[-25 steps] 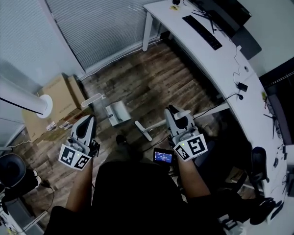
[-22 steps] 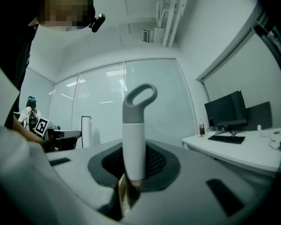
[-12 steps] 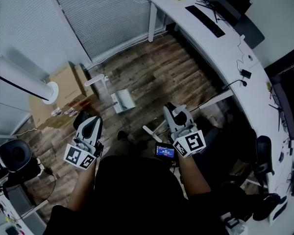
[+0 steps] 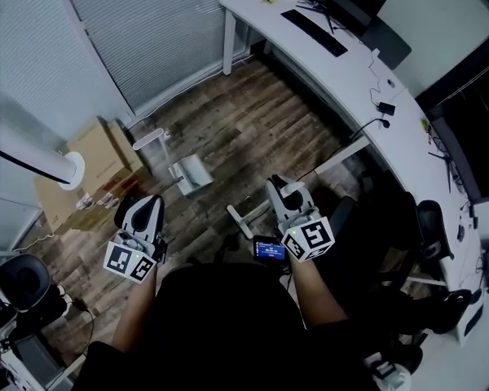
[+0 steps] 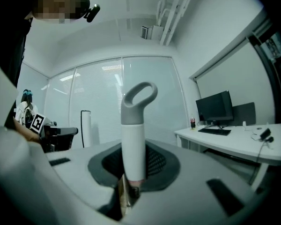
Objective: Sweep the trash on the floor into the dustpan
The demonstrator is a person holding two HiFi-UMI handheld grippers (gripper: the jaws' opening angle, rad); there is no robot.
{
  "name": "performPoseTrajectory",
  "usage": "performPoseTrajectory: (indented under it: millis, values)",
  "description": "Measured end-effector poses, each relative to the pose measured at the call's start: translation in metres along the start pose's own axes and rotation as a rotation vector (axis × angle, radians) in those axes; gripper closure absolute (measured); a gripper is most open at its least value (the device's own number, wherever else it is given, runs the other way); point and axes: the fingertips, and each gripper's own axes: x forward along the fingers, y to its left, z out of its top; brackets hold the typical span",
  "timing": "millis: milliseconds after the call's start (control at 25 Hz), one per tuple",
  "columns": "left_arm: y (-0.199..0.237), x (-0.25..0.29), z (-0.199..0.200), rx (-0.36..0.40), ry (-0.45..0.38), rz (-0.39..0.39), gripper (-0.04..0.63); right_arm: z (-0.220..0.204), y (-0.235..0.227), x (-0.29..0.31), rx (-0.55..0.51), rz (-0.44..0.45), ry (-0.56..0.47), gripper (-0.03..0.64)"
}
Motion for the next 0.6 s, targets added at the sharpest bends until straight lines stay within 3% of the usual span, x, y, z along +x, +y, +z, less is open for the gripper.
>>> performPoseTrajectory:
  millis: [120,240,600]
  values:
    - [0.001,-0.015,-0.001,0.058,0.066,-0.036,0.600,0.008,0.020,-0.005,0.003,-0.036,-0.011,0.566]
    - [0.010,-0.041,0.004,0.079,0.080,-0.066,0.600,0.014,0.049,0.001,-0.029,-0.046,-0.034,0.566]
    - [0.048,-0.113,-0.007,-0.018,0.092,-0.083,0.600,0.006,0.116,-0.001,-0.015,-0.094,-0.056,0.569]
